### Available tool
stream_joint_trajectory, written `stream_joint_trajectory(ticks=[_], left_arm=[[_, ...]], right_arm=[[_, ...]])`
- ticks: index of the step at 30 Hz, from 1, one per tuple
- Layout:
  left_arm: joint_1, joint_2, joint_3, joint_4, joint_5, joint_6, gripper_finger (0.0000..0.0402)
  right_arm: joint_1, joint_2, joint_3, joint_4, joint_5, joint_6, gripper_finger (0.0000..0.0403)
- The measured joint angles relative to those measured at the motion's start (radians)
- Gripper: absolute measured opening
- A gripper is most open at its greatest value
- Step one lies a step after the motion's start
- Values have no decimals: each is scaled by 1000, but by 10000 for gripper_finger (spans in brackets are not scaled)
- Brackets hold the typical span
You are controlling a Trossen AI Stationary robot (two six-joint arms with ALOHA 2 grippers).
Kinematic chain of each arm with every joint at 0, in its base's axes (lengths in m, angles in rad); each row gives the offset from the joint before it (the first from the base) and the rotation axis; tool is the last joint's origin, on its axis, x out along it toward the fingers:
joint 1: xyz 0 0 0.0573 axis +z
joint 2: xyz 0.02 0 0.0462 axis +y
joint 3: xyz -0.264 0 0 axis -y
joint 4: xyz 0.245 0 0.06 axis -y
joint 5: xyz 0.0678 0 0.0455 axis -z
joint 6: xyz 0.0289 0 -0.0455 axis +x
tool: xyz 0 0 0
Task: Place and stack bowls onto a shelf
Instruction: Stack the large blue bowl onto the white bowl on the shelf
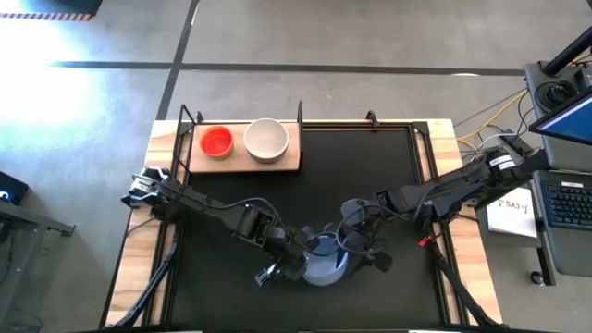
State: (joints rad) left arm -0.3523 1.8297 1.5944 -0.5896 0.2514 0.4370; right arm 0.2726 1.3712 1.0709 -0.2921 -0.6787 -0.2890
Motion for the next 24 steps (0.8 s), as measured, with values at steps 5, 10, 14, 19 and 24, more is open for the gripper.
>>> stream_joint_trajectory(ticks=[5, 10, 14, 19, 24], left_arm=[[0, 0, 0, -5, 1, 0, 0], [0, 0, 0, -19, 2, 34, 0], [0, 0, 0, -12, -2, 37, 0], [1, 0, 0, -7, -5, 49, 0], [2, 0, -1, 6, -9, 57, 0]], right_arm=[[0, 31, 46, -77, 2, -10, 112], [-3, 43, 96, -108, 17, 44, 71], [-4, 40, 124, -159, 22, -4, 74], [-5, 43, 129, -197, 24, -49, 62], [-3, 43, 126, -206, 5, -51, 18]])
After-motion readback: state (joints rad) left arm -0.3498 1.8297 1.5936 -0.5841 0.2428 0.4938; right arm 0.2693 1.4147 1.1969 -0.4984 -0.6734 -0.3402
